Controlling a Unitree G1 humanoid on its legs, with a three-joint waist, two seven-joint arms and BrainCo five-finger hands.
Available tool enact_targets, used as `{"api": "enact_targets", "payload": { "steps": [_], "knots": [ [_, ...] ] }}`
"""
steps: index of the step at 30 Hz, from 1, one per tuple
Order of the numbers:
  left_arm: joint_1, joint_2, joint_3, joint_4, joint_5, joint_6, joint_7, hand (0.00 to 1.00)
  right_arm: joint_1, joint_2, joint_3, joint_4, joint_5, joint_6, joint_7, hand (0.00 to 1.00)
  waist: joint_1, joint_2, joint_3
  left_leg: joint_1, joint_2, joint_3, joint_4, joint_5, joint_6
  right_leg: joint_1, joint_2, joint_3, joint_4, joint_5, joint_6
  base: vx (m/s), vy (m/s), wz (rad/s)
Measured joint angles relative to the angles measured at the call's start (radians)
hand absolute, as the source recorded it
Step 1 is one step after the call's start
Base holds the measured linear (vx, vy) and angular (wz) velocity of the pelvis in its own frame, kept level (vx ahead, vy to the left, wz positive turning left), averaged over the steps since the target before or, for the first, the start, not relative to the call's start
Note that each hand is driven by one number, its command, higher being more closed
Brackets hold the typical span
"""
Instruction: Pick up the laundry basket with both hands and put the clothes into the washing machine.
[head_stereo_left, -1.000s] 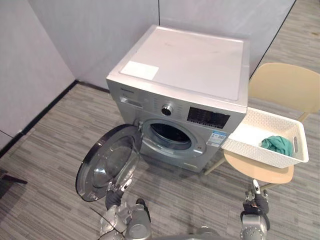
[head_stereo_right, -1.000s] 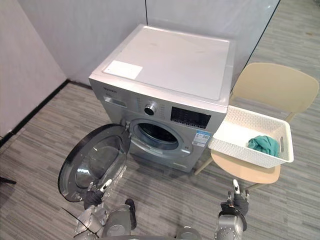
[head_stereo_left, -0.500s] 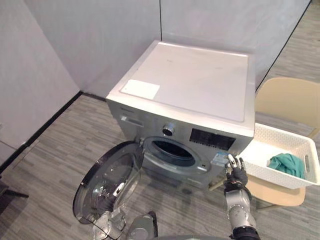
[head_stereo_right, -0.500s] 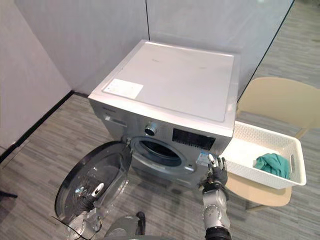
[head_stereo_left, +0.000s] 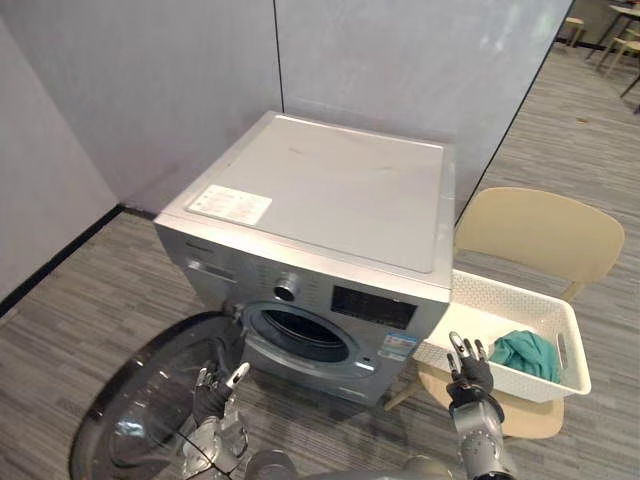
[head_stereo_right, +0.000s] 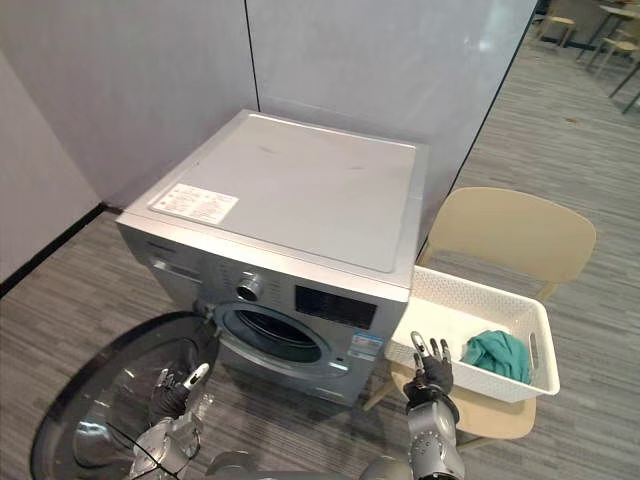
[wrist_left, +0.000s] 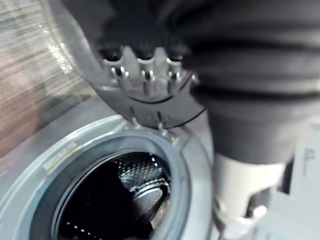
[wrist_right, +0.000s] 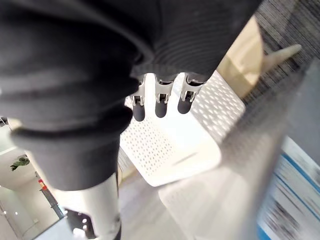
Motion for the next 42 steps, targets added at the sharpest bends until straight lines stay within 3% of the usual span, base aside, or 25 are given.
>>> {"api": "enact_targets", "payload": {
  "steps": [2,4,6,9,12,14,15,17,18,21,24,28,30,31,34,38,42],
  "knots": [
    [0.024,-0.055,-0.014,0.011,0.002,0.003,0.000,0.00,0.000,-0.038,-0.041,-0.039,0.003,-0.003,-0.014,0.00,0.005,0.066,-0.002,0.041,0.013,-0.058,-0.057,0.031,0.006,-0.025,0.054,-0.018,0.045,-0.037,-0.034,0.08,-0.416,0.04],
    [0.019,-0.059,-0.020,0.011,0.002,0.005,0.000,0.00,0.006,-0.042,-0.073,-0.074,0.010,-0.006,-0.014,0.00,-0.015,0.085,-0.009,0.064,0.044,-0.029,-0.101,0.113,-0.011,-0.032,0.073,-0.044,0.095,-0.081,-0.064,0.07,-0.306,0.06],
    [0.010,-0.062,-0.002,0.005,0.001,-0.003,0.002,0.00,0.005,-0.041,-0.085,-0.091,0.009,-0.006,-0.014,0.00,-0.009,0.087,-0.011,0.074,0.085,-0.006,-0.113,0.163,0.005,-0.025,0.113,-0.058,0.097,-0.103,-0.091,0.01,-0.265,0.00],
    [0.011,-0.058,0.017,0.002,-0.006,-0.003,0.019,0.00,0.003,-0.035,-0.074,-0.104,0.008,-0.005,-0.014,0.00,-0.011,0.078,-0.011,0.051,0.139,-0.019,-0.113,0.270,0.069,0.021,0.178,-0.102,0.032,-0.100,-0.121,0.03,-0.244,0.18],
    [0.027,-0.060,0.025,0.003,-0.012,-0.001,0.019,0.00,-0.016,-0.045,-0.076,-0.105,-0.028,-0.004,-0.014,0.00,-0.008,0.064,-0.004,-0.012,0.160,-0.034,-0.043,0.386,0.175,0.086,0.222,-0.137,-0.078,-0.051,-0.164,0.05,-0.212,0.19],
    [0.027,-0.060,0.025,0.008,-0.007,0.000,0.016,0.00,-0.037,-0.074,-0.103,-0.109,-0.070,-0.001,-0.018,0.00,-0.009,0.057,0.008,-0.063,0.167,0.019,0.009,0.468,0.275,0.134,0.227,-0.179,-0.144,-0.021,-0.180,0.05,-0.157,0.37],
    [0.026,-0.059,0.023,0.010,-0.005,0.001,0.016,0.00,-0.041,-0.086,-0.117,-0.117,-0.085,-0.001,-0.021,0.00,-0.012,0.055,0.012,-0.073,0.173,0.050,0.018,0.476,0.281,0.145,0.227,-0.193,-0.159,-0.017,-0.183,0.06,-0.079,0.54],
    [0.015,-0.058,0.019,0.012,-0.001,0.003,0.001,0.00,-0.048,-0.126,-0.166,-0.148,-0.144,0.000,-0.042,0.00,-0.012,0.066,0.020,-0.109,0.165,0.115,0.116,0.411,0.233,0.171,0.209,-0.218,-0.186,-0.005,-0.188,0.07,0.022,0.44],
    [0.012,-0.056,0.020,0.011,0.003,0.001,-0.006,0.00,-0.052,-0.155,-0.195,-0.171,-0.183,0.001,-0.050,0.00,-0.013,0.072,0.023,-0.120,0.137,0.125,0.166,0.349,0.220,0.187,0.204,-0.232,-0.194,0.000,-0.183,0.09,0.038,0.33],
    [0.015,-0.054,0.011,0.013,0.038,0.000,-0.029,0.00,-0.067,-0.234,-0.215,-0.229,-0.296,0.014,-0.052,0.00,-0.013,0.074,0.023,-0.115,0.106,0.100,0.161,0.291,0.156,0.204,0.193,-0.248,-0.223,0.014,-0.161,0.09,0.086,0.22],
    [0.013,-0.046,-0.029,0.013,0.042,0.000,-0.050,0.00,-0.094,-0.291,-0.251,-0.270,-0.421,0.031,-0.044,0.00,-0.021,0.081,0.012,-0.019,0.044,0.109,-0.016,0.229,0.103,0.217,0.161,-0.246,-0.280,0.049,-0.114,0.07,0.190,0.09],
    [-0.007,-0.016,-0.089,0.014,0.080,-0.001,-0.073,0.00,-0.108,-0.411,-0.246,-0.287,-0.576,0.091,0.020,0.00,-0.053,0.061,0.018,0.023,-0.040,0.134,-0.204,0.227,0.100,0.215,0.102,-0.265,-0.349,0.105,-0.062,0.06,0.260,0.23],
    [0.001,0.003,-0.091,0.013,0.091,-0.002,-0.091,0.00,-0.132,-0.496,-0.213,-0.285,-0.647,0.104,0.068,0.00,-0.055,0.047,0.019,0.040,-0.063,0.157,-0.219,0.227,0.100,0.216,0.082,-0.252,-0.371,0.127,-0.053,-0.01,0.135,-0.21],
    [0.011,0.017,-0.091,0.014,0.106,-0.002,-0.098,0.00,-0.157,-0.583,-0.161,-0.278,-0.720,0.112,0.100,0.00,-0.060,0.039,0.016,0.052,-0.070,0.172,-0.230,0.223,0.094,0.213,0.077,-0.235,-0.388,0.140,-0.045,-0.03,0.081,-0.30],
    [0.022,0.033,-0.096,0.024,0.113,-0.002,-0.115,0.00,-0.180,-0.711,-0.063,-0.217,-0.824,0.113,0.161,0.00,-0.060,0.029,0.014,0.053,-0.068,0.207,-0.251,0.221,0.091,0.178,0.081,-0.198,-0.397,0.165,-0.047,-0.07,0.047,-0.36],
    [0.048,0.031,-0.120,0.025,0.113,-0.001,-0.141,0.00,-0.174,-0.781,0.010,-0.186,-0.912,0.116,0.233,0.00,-0.065,0.018,0.016,0.033,-0.069,0.237,-0.276,0.212,0.080,0.124,0.084,-0.154,-0.412,0.200,-0.045,-0.08,0.035,-0.33],
    [0.043,0.051,-0.139,0.024,0.113,0.000,-0.174,0.00,-0.165,-0.861,0.112,-0.113,-0.995,0.111,0.284,0.00,-0.067,-0.022,0.031,-0.037,-0.068,0.233,-0.246,0.213,0.081,0.075,0.086,-0.149,-0.434,0.238,-0.047,-0.10,0.018,-0.08]
  ]
}}
